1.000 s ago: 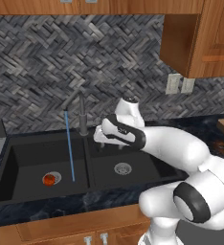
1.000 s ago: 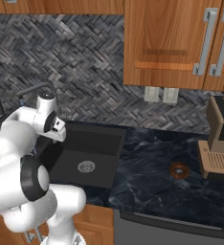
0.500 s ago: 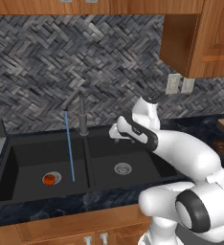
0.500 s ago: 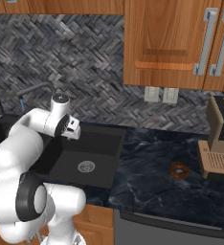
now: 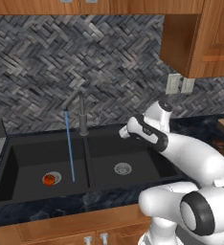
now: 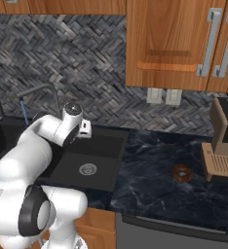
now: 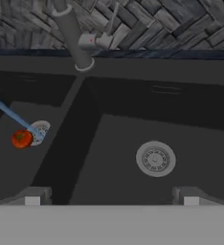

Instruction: Turn on the sink faucet. Then move the tomato from the counter to the sink. Turn off the sink. Move the vegetable from the sink to the pot next to the stove. Finally move the pot to the front left burner.

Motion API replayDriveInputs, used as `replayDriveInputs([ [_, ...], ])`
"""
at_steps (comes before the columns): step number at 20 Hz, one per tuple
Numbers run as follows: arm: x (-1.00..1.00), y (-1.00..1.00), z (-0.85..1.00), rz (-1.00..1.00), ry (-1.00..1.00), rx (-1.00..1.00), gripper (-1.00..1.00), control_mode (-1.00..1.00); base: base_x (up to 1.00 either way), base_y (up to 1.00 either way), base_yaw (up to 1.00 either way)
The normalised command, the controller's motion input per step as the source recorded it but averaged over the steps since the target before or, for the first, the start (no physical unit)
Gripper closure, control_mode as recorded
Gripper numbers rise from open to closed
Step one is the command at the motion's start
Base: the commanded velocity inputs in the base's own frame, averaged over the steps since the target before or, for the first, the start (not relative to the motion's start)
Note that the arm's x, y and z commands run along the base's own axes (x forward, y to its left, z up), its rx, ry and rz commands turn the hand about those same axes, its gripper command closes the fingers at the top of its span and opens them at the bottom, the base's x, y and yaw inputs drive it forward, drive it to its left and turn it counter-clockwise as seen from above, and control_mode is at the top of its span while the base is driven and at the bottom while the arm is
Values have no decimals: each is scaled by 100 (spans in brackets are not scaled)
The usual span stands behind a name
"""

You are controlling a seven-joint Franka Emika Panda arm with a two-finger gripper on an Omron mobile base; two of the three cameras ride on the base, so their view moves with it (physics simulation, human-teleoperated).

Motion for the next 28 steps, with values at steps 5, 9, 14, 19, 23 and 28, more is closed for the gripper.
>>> replayDriveInputs([
  [5, 37, -23, 0, 26, -20, 0, -100, -100, 0, 0, 0],
  [9, 37, -12, -7, 7, 0, 0, -100, -100, 0, 0, 0],
  [14, 55, -8, -8, 0, -4, 0, -100, -100, 0, 0, 0],
  [19, 54, 1, 0, 2, -12, 0, -100, -100, 0, 0, 0],
  [23, 49, 11, 0, 5, -15, 0, -100, -100, 0, 0, 0],
  [28, 32, 7, -14, 8, -17, 0, -100, -100, 0, 0, 0],
])
